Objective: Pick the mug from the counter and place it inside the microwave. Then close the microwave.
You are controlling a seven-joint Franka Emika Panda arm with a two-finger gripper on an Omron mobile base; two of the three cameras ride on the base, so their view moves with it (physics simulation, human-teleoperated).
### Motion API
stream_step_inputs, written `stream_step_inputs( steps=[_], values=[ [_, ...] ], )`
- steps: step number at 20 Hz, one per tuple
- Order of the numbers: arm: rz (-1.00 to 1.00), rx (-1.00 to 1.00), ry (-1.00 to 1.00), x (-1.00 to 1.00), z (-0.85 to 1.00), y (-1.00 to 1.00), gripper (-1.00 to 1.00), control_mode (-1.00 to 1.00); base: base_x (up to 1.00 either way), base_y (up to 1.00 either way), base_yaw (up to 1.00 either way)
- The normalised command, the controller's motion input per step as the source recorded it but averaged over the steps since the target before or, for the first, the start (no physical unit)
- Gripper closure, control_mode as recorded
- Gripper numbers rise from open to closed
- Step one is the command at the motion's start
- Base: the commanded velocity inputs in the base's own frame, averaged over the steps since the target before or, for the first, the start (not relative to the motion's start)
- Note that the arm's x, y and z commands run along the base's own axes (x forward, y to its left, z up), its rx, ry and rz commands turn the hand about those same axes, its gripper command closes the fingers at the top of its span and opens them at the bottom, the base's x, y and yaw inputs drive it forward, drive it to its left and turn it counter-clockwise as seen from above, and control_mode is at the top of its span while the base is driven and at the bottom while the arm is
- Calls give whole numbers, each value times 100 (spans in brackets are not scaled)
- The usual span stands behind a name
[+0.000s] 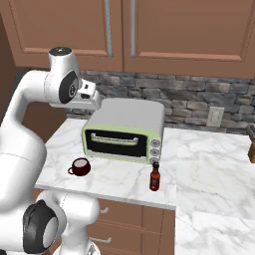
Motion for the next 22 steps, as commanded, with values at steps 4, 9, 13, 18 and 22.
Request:
stream_step_inputs(
  steps=[4,9,13,18,22],
  values=[
    [0,0,-6,0,0,10,-100,-100,0,0,0],
    [2,0,-5,-30,0,31,-100,-100,0,0,0],
    [1,0,0,-37,-2,46,-100,-100,0,0,0],
    [0,0,0,-28,-2,58,-100,-100,0,0,0],
    [0,-2,0,-17,-1,45,-100,-100,0,0,0]
  ],
)
